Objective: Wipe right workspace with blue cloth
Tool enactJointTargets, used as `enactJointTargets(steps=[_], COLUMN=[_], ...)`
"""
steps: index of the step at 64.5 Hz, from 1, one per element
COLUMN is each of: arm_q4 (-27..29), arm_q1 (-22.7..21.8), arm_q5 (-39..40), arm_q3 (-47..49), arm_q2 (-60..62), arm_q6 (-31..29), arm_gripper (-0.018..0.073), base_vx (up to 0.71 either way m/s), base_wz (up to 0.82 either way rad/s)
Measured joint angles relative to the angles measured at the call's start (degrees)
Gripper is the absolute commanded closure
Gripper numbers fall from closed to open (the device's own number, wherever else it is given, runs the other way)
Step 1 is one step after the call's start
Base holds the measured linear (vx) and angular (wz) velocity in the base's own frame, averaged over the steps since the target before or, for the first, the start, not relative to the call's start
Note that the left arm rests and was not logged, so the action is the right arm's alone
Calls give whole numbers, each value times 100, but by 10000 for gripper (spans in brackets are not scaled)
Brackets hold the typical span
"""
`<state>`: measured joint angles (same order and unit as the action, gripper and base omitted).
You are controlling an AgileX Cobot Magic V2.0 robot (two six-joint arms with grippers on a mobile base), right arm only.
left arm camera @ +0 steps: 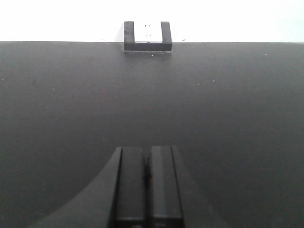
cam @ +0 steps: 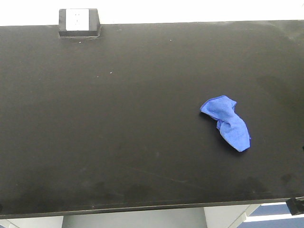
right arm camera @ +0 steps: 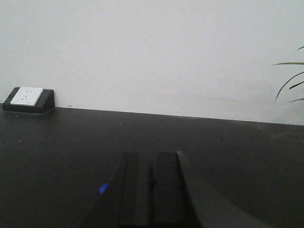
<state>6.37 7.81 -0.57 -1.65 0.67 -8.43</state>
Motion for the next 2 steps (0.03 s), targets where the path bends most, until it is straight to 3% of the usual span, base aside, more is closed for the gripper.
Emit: enactJointTargets(steps=[2], arm_q4=[0], arm_q1=[0], arm_q5=[0], arm_q3=[0], arm_q2=[0], arm_q6=[-4], arm_gripper=[567], base_vx=[0], base_wz=[0])
